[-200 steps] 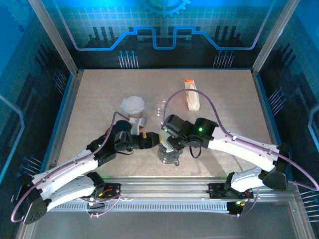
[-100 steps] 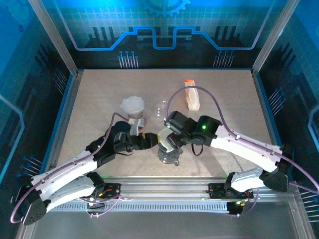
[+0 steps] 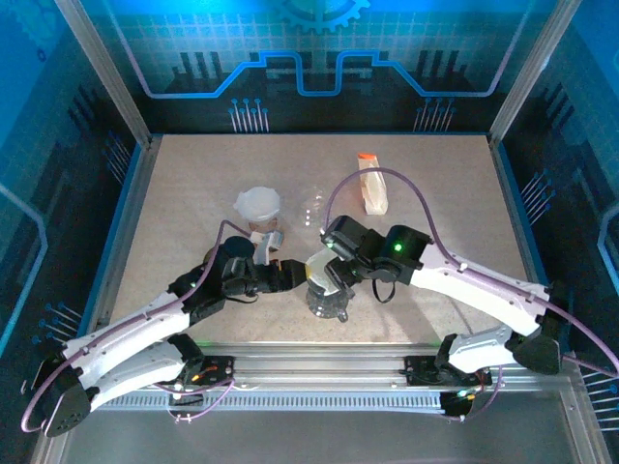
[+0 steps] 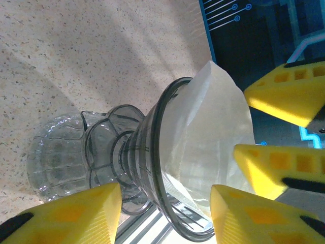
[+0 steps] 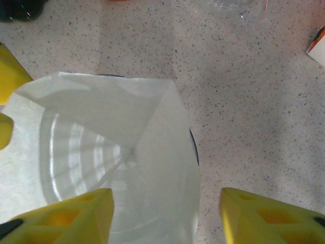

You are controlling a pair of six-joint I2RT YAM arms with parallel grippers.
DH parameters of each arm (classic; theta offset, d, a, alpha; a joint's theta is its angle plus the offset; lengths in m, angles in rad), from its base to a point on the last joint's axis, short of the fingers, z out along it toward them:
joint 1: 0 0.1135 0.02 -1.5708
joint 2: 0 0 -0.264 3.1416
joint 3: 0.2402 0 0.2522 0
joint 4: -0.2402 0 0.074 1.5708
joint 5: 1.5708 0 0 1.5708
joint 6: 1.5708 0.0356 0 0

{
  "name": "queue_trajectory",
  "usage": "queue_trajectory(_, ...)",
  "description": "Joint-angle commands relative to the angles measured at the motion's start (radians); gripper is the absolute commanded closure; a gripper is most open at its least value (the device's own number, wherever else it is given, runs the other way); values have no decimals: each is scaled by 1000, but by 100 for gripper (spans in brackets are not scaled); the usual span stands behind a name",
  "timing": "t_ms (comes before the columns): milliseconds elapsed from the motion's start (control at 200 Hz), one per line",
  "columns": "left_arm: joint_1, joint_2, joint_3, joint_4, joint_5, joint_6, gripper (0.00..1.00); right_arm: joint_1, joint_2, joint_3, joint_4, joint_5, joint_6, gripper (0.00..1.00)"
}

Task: Place the coffee filter in the dripper

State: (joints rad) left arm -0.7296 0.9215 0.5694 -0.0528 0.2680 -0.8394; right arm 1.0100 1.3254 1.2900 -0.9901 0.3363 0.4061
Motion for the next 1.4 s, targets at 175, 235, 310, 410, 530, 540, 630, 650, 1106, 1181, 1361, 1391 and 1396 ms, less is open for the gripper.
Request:
queue_trajectory(175, -1, 5, -8, 31, 23, -8, 50, -43, -39, -28, 23, -49, 25, 54)
queue_trajectory(235, 1, 5, -8, 30, 25, -7, 50, -50, -39, -36, 29, -56, 27, 54)
queue_trajectory(310, 0, 5, -6, 27, 24, -4, 50, -59, -38, -43, 33, -61, 27, 54)
queue_trajectory(410, 0, 5, -6, 26, 24, -3, 50, -65, -36, -49, 34, -62, 26, 57)
queue_trajectory(530, -1, 7, -8, 29, 24, -4, 50, -67, -37, -54, 40, -75, 22, 70)
queue_trajectory(540, -1, 7, -8, 28, 23, -5, 50, -67, -36, -55, 41, -76, 21, 71)
queue_trajectory(630, 0, 11, -8, 31, 23, -7, 50, -65, -32, -56, 43, -77, 19, 81)
queue_trajectory(650, 0, 11, -8, 33, 25, -7, 50, -62, -32, -55, 44, -76, 17, 83)
queue_trajectory(1106, 0, 6, -11, 37, 25, -13, 45, -4, 19, -51, 23, 15, 0, 96)
queue_trajectory(1181, 1, -1, -8, 35, 23, -12, 43, 2, 23, -49, 22, 24, -3, 96)
queue_trajectory(1361, 0, -3, -6, 22, 18, -7, 44, 7, 25, -49, 21, 32, -1, 95)
queue_trajectory(1391, 0, -1, -8, 22, 19, -8, 46, 8, 23, -49, 22, 32, -1, 94)
queue_trajectory(1396, -1, 0, -8, 22, 19, -8, 47, 7, 23, -49, 22, 32, -1, 94)
